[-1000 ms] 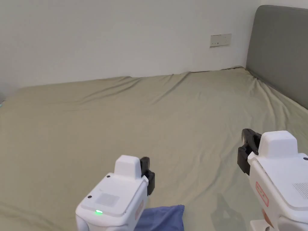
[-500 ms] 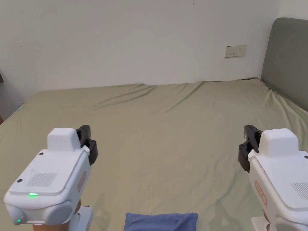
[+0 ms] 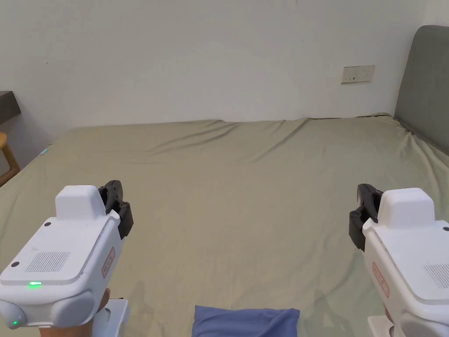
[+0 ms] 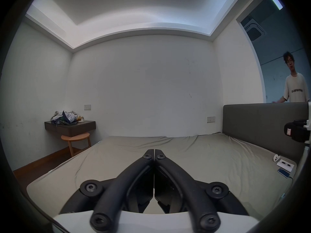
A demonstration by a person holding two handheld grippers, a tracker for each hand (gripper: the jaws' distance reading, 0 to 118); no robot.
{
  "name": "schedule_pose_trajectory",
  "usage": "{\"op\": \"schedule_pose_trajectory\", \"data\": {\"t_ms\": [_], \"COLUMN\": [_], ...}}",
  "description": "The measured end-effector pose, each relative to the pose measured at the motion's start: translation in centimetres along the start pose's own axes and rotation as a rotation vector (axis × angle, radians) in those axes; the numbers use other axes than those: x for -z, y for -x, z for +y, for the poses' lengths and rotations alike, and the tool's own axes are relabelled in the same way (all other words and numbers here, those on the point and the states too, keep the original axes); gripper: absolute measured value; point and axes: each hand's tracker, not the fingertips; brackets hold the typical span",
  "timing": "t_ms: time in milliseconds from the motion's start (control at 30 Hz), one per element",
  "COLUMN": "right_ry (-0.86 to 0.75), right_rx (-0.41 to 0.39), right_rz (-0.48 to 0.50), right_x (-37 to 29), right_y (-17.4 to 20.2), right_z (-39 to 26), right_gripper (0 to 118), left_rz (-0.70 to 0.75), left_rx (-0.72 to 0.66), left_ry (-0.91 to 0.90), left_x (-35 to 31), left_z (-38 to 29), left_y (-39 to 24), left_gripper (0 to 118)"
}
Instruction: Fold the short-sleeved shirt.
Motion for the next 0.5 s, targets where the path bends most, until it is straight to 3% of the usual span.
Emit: {"op": "schedule_pose_trajectory", "data": {"t_ms": [133,500], "right_ry": [0.061,0.549], "right_rx": [0.013,-0.009], "right_rz": [0.036,0.240], "right_x": [1.9,6.2], "right_y": [0.9,9.0], "right_z": [-2.8,-19.7], "right_gripper": [3,3], "left_rz": [-0.009,-0.021], "left_rx": [-0.009,-0.007], "left_ry": [0.006,0.046], "left_x": [0.1,0.1], "left_z": [-0.1,-1.4], "left_y": [0.1,0.6], "left_gripper": [0,0]}}
